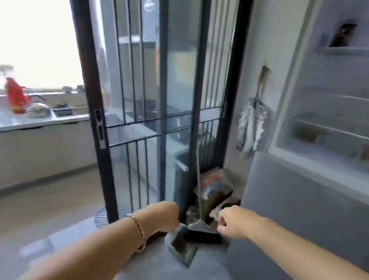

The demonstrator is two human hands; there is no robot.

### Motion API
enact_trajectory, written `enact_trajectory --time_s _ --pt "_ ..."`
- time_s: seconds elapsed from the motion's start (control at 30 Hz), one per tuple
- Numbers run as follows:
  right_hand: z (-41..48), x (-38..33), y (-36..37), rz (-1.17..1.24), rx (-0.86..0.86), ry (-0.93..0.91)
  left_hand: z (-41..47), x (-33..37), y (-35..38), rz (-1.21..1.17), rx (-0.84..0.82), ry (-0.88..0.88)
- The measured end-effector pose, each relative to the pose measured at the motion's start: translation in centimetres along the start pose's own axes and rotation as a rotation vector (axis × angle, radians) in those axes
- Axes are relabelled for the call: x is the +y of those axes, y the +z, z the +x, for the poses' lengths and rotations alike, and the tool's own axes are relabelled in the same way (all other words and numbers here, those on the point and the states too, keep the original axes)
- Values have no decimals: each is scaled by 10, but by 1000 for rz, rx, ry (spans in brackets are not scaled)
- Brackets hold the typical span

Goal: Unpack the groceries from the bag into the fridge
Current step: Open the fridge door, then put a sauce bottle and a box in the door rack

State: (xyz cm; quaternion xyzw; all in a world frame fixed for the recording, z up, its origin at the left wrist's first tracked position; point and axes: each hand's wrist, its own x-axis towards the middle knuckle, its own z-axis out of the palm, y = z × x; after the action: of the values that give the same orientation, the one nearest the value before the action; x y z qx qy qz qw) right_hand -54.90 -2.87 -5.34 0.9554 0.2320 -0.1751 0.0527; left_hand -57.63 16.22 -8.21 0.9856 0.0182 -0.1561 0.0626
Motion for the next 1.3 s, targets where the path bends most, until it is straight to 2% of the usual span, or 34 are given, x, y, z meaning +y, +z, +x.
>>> enact_trajectory --time_s 0.17,0.23,0.3,0.5,0.73,0.87,1.07,1.2,1.3 --pt "60 -134 -19 -264 67 -452 -98 -111 28 -204 142 -490" --pt "59 -194 -18 -319 110 -634 -154 -134 40 -257 229 -694" --pt "40 -253 -12 -361 138 -811 -217 -148 56 -318 250 -896" --pt "-107 -403 23 -444 33 -1327 -443 -130 111 -455 367 -1462" --pt "-320 -508 96 -546 -29 -1704 -691 -38 184 -412 527 -1963" --pt "-436 -555 134 -551 -35 -1851 -809 6 221 -408 587 -2152" --pt "-582 -612 190 -543 -97 -2027 -935 51 275 -374 623 -2261" --pt "-643 -658 228 -435 -217 -2072 -997 57 316 -302 693 -2289" --pt "-679 -694 248 -335 -379 -2084 -1041 45 347 -323 825 -2347"
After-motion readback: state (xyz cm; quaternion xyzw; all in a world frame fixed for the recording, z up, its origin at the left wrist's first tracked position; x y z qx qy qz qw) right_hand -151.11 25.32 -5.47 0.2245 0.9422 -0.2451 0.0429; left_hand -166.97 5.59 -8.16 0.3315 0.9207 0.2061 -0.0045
